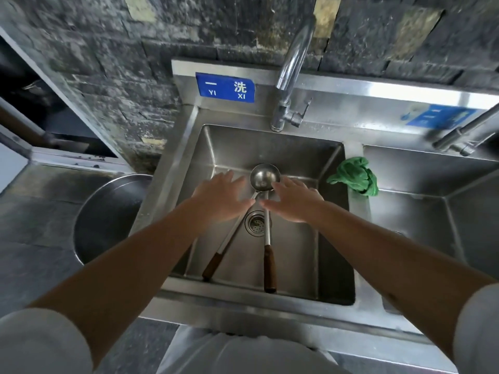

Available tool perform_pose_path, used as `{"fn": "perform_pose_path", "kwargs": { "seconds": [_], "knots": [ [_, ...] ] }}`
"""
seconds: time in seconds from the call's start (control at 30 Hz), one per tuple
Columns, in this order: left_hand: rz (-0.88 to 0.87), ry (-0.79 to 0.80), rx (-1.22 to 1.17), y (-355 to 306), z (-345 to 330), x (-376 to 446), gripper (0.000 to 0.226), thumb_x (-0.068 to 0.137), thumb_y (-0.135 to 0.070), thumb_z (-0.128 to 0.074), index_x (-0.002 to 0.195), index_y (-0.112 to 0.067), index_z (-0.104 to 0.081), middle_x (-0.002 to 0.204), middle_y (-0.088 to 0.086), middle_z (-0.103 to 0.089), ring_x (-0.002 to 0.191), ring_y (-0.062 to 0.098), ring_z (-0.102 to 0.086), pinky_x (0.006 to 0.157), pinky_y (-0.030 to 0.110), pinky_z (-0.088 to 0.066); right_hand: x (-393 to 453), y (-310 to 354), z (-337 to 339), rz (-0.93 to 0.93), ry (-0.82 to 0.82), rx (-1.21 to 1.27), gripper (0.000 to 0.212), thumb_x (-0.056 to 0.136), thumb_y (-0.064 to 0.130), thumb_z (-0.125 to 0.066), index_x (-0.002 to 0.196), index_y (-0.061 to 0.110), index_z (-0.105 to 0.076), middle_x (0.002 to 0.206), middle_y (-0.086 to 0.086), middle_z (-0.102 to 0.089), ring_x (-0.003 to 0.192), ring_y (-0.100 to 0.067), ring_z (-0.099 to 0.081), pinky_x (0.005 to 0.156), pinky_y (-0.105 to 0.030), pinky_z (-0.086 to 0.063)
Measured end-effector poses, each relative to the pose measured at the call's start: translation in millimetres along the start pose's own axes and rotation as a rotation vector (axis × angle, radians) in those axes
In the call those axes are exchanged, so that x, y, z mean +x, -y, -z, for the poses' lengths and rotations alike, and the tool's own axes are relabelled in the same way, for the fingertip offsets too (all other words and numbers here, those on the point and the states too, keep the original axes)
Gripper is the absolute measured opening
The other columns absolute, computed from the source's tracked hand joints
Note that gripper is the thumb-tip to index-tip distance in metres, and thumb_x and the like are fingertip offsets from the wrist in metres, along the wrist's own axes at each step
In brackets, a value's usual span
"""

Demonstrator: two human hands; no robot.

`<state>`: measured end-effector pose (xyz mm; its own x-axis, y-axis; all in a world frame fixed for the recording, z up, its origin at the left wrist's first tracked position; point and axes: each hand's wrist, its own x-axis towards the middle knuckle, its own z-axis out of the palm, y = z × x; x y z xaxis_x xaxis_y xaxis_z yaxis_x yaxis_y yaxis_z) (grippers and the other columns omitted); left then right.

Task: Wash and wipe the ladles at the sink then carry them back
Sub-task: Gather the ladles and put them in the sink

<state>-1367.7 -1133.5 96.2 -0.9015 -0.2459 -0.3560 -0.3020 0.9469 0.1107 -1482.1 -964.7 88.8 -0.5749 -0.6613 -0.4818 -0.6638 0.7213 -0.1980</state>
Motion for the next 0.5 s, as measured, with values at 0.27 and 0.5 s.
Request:
{"fn": "perform_pose_path", "kwargs": {
  "seconds": [0.27, 0.5],
  "knots": [
    [0.142, -0.079, -0.076, 42.3, 12.4, -62.7, 0.060, 0.089, -0.064, -0.034, 0.132, -0.025, -0.045, 0.139, 0.005, -0.049, 0.124, 0.026, -0.050, 0.098, 0.047, -0.046, 3.5, 67.5, 12.0, 0.140, -0.026, -0.159, 0.091, 0.075, 0.083, -0.020, 0.145, 0.027, -0.038, 0.154, -0.007, -0.036, 0.139, -0.032, -0.038, 0.106, -0.055, -0.040],
    [0.438, -0.201, -0.257, 140.1, 7.8, -190.9, 0.049, 0.082, -0.072, -0.038, 0.109, -0.034, -0.053, 0.126, -0.004, -0.060, 0.111, 0.022, -0.059, 0.091, 0.044, -0.052, -0.5, 217.3, 7.3, 0.429, -0.009, -0.247, 0.061, 0.090, 0.057, -0.051, 0.141, 0.025, -0.044, 0.148, -0.002, -0.046, 0.132, -0.027, -0.048, 0.103, -0.043, -0.044]
  ]
}}
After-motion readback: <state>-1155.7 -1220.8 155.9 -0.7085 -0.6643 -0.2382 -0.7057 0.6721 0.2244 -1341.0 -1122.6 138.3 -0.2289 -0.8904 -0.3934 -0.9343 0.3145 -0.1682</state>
